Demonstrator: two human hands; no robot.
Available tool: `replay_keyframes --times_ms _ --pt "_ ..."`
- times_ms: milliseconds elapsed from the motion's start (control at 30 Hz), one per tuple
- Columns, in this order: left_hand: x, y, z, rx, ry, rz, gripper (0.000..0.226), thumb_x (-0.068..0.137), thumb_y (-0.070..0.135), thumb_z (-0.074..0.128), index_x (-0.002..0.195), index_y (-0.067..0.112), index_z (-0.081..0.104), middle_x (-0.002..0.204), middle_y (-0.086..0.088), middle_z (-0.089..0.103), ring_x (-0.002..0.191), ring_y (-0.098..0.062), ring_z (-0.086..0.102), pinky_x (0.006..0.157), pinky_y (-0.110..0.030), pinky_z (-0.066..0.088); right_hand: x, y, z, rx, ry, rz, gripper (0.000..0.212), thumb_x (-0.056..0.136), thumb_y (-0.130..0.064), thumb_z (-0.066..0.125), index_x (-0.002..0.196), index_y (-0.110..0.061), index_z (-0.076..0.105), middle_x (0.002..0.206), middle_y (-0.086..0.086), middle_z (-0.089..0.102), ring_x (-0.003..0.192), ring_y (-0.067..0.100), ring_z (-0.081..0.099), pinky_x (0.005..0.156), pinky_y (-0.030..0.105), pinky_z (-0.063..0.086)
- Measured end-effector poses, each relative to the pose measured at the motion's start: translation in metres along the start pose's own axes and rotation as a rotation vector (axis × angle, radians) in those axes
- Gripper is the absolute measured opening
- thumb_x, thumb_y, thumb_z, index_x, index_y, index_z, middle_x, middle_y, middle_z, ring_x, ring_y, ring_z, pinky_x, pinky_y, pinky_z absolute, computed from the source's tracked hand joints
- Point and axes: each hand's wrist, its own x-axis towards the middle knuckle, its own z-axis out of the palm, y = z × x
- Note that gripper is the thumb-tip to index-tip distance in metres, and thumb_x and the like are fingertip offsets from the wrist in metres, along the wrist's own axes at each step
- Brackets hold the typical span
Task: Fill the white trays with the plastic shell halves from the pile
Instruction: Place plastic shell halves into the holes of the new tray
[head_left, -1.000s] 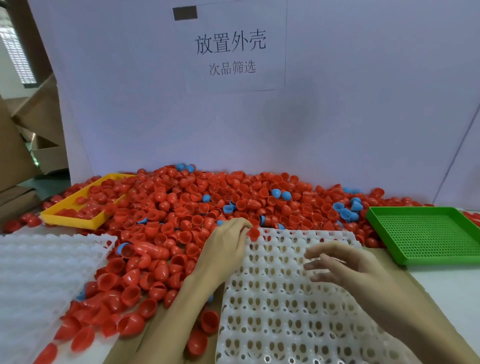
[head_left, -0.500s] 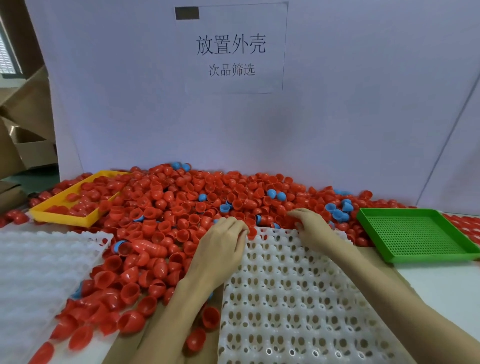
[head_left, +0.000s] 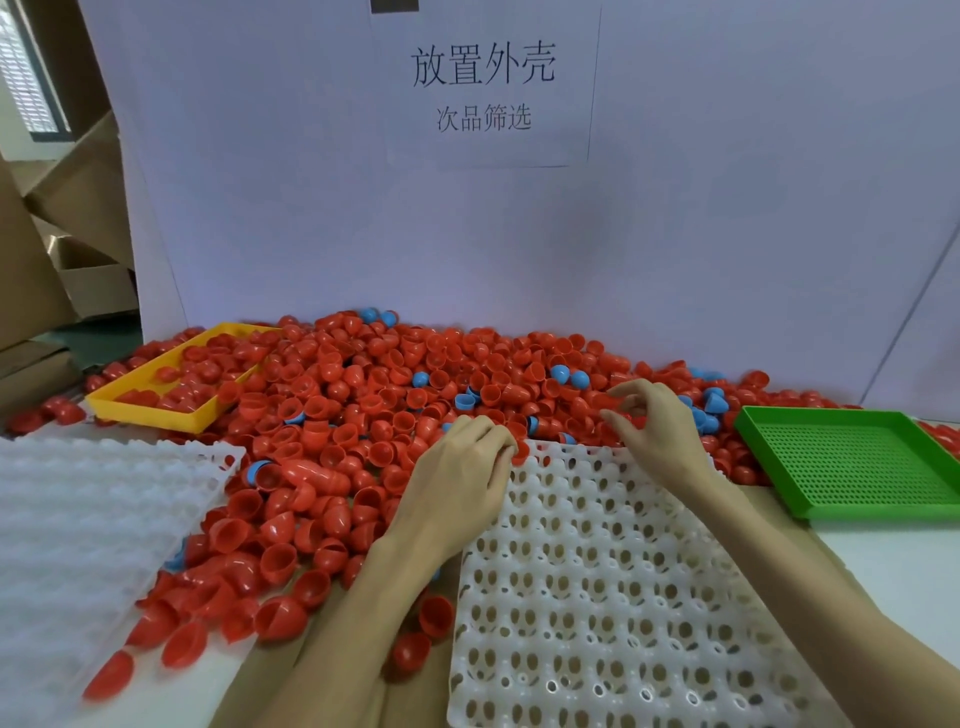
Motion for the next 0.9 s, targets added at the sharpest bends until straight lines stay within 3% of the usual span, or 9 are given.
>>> replay_keyframes --times_ms 67,133,300,367,467,600,733,900 --pt "0.000 0.005 0.002 -0.110 -0.004 -0.041 0.015 0.106 0.021 0.057 0.113 0.021 0.070 0.105 0.013 0.065 0.101 -0.003 0.056 0.087 -0.023 0.051 -0.014 -0.008 -0.007 0.142 -0.011 0.058 0.027 0.094 -0.027 0.077 0.118 -0.016 0.069 0.108 -0.005 0.069 0.097 0.007 0.066 0.080 0.011 0.047" --pt "-0.001 0.013 0.006 -0.312 -0.040 -0.104 0.017 0.104 0.028 0.063 0.120 0.027 0.066 0.105 0.017 0.066 0.101 -0.002 0.062 0.083 -0.021 0.052 -0.030 -0.018 -0.014 0.314 -0.071 0.142 0.026 0.092 -0.033 0.078 0.114 -0.022 0.070 0.104 -0.011 0.073 0.091 0.000 0.069 0.076 0.013 0.051" --pt "-0.007 0.033 0.016 -0.605 -0.243 -0.142 0.062 0.080 0.065 0.081 0.130 0.049 0.047 0.112 0.022 0.064 0.099 -0.002 0.069 0.075 -0.020 0.058 -0.070 -0.044 -0.034 0.560 -0.159 0.243 0.024 0.086 -0.038 0.083 0.104 -0.027 0.072 0.082 -0.010 0.079 0.069 -0.002 0.071 0.059 0.009 0.051" --pt "-0.012 0.040 0.021 -0.617 -0.242 -0.117 0.067 0.074 0.068 0.083 0.125 0.050 0.044 0.114 0.023 0.062 0.098 -0.005 0.069 0.074 -0.021 0.059 -0.083 -0.050 -0.040 0.627 -0.188 0.242 0.025 0.085 -0.036 0.084 0.103 -0.024 0.071 0.076 -0.006 0.079 0.058 -0.001 0.068 0.057 0.010 0.050" --pt "-0.015 0.049 0.023 -0.625 -0.164 -0.065 0.053 0.080 0.064 0.081 0.116 0.044 0.048 0.109 0.019 0.065 0.092 -0.009 0.071 0.072 -0.021 0.058 -0.097 -0.053 -0.045 0.703 -0.240 0.255 0.034 0.085 -0.039 0.082 0.110 -0.022 0.067 0.080 0.003 0.079 0.061 0.008 0.066 0.063 0.019 0.054" --pt "-0.015 0.052 0.018 -0.694 -0.139 -0.053 0.030 0.095 0.039 0.076 0.116 0.036 0.055 0.107 0.017 0.070 0.099 -0.009 0.072 0.079 -0.019 0.057 -0.107 -0.049 -0.048 0.811 -0.260 0.258 0.031 0.093 -0.040 0.074 0.121 -0.030 0.070 0.089 0.005 0.078 0.075 0.016 0.072 0.069 0.026 0.057" --pt "-0.016 0.049 0.014 -0.662 -0.149 -0.103 0.030 0.099 0.029 0.072 0.121 0.042 0.057 0.115 0.021 0.067 0.109 -0.007 0.068 0.085 -0.030 0.059 -0.109 -0.046 -0.055 0.778 -0.279 0.181 0.026 0.102 -0.030 0.064 0.124 -0.040 0.072 0.107 -0.002 0.079 0.091 0.018 0.076 0.073 0.028 0.059" --pt "-0.017 0.050 0.012 -0.661 -0.130 -0.096 0.034 0.100 0.026 0.071 0.125 0.045 0.059 0.128 0.023 0.064 0.120 -0.004 0.064 0.098 -0.025 0.055 -0.110 -0.049 -0.059 0.734 -0.312 0.125 0.025 0.099 -0.019 0.070 0.115 -0.038 0.076 0.105 -0.003 0.079 0.091 0.017 0.076 0.073 0.025 0.058"
